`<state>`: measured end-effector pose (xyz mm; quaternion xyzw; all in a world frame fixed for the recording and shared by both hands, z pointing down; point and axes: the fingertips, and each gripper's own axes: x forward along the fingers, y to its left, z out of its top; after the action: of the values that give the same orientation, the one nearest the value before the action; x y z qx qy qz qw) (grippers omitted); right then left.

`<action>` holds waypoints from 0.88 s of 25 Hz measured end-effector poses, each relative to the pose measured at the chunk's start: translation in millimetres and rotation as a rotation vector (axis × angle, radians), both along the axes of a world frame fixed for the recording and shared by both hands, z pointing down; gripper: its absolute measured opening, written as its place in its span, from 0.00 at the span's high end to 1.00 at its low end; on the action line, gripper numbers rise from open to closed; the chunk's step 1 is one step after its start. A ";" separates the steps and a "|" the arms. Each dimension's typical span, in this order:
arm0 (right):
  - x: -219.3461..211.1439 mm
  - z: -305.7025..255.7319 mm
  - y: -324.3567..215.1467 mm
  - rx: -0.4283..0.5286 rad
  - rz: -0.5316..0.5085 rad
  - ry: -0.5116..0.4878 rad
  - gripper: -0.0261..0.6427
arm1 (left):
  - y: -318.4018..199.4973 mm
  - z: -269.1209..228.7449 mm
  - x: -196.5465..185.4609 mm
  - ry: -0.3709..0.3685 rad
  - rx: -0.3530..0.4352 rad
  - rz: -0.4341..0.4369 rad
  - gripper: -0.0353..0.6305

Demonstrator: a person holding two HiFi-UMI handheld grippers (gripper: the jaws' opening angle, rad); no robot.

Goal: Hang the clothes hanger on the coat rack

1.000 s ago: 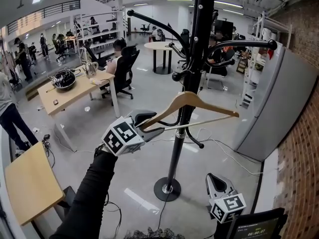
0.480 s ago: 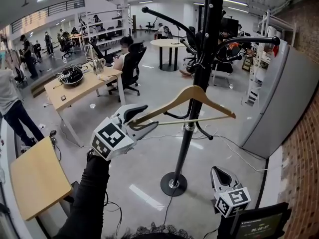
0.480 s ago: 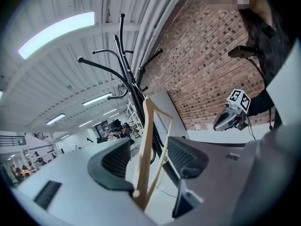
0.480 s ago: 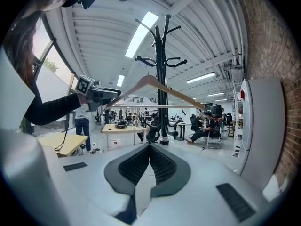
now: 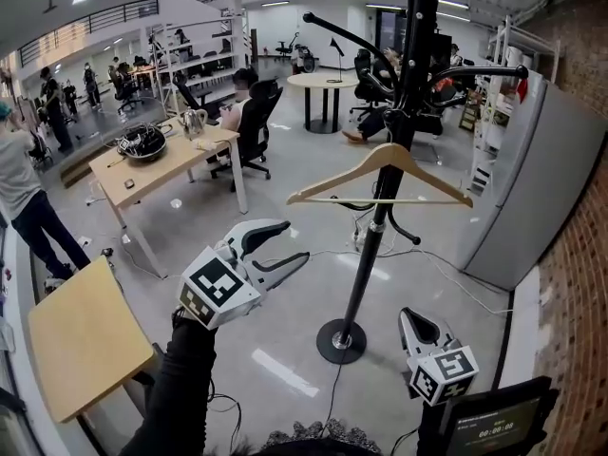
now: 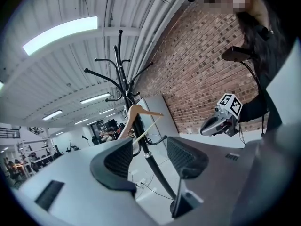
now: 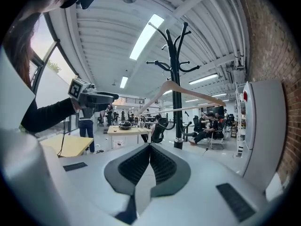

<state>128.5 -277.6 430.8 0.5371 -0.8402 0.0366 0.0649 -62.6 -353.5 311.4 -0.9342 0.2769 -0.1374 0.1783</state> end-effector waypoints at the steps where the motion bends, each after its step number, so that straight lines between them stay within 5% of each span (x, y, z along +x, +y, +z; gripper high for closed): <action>1: -6.6 -2.0 5.4 0.003 -0.002 0.005 0.95 | 8.8 5.1 -0.4 0.003 -0.012 0.012 0.59; 11: -32.3 -12.7 59.7 0.011 0.041 0.036 0.95 | 75.9 48.2 -0.2 0.080 -0.120 0.088 0.78; 15: -32.3 -23.2 71.8 0.018 0.054 0.054 0.95 | 96.0 58.5 2.6 0.118 -0.180 0.112 0.94; 22: -20.5 -52.8 91.8 0.097 0.111 0.093 0.95 | 133.7 70.9 9.7 0.147 -0.216 0.098 0.94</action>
<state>108.0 -185.8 378.0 0.5866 -0.8059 -0.0256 0.0757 -52.9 -219.8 382.3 -0.9679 0.2268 -0.0890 0.0624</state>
